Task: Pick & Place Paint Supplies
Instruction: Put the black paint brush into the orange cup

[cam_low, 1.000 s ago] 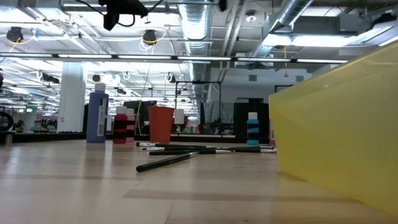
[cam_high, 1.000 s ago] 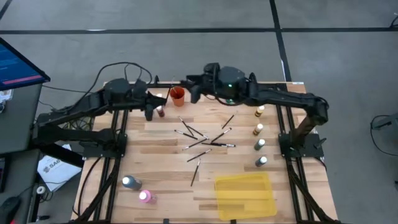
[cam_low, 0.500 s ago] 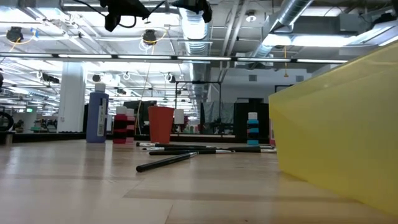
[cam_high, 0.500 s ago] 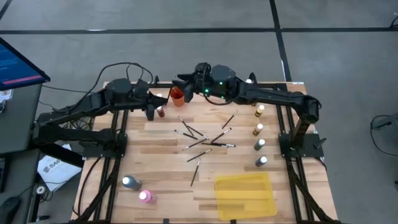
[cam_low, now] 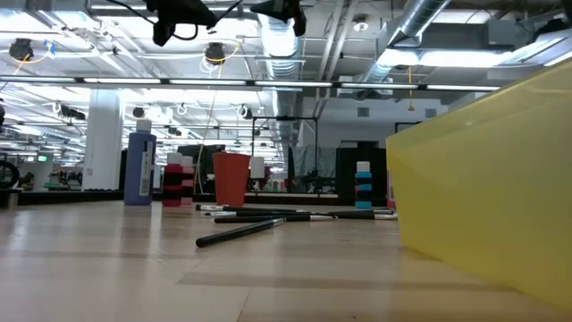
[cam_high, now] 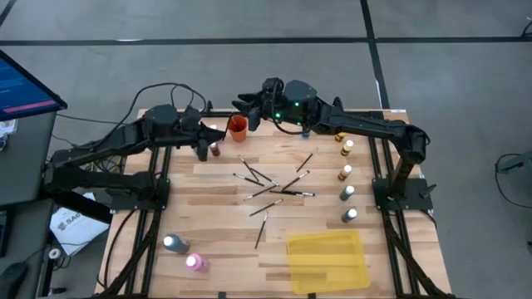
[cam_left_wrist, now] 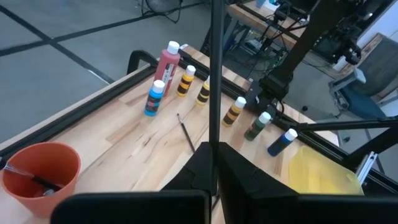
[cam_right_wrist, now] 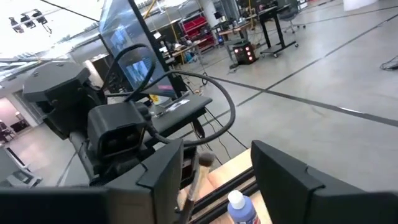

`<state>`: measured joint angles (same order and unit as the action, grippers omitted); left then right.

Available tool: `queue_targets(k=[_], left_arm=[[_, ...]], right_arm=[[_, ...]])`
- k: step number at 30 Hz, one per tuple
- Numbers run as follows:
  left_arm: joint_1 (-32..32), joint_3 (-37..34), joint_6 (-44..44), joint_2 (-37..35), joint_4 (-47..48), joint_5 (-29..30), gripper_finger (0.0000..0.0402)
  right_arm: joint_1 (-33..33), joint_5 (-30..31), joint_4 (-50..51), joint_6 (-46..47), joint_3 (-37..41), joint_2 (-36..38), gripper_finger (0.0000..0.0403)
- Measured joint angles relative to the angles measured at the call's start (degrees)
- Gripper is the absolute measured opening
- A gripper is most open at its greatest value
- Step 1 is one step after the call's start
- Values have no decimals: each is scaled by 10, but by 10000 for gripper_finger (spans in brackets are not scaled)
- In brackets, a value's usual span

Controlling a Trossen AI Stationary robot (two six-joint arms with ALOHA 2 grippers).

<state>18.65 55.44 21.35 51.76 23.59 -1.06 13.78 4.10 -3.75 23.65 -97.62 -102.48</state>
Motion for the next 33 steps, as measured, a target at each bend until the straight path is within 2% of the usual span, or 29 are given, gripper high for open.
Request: queue_targets(k=[5,13,19,23,28,33], left_arm=[[0,0,0,14,-6,0,0],[0,0,-1,16,-9,6,0],[0,0,-1,16,-11,8,0],[0,0,-1,16,-13,37,13],[1,0,-34,16,-11,60,61],[1,0,-47,16,18,104,122]], right_arm=[[0,-8,0,-3,0,0,132],[0,-24,1,-16,0,0,11],[3,-24,0,-22,0,0,2],[9,-24,-6,-22,0,0,1],[20,-21,-24,-24,0,0,1],[33,10,-23,-51,0,0,0]])
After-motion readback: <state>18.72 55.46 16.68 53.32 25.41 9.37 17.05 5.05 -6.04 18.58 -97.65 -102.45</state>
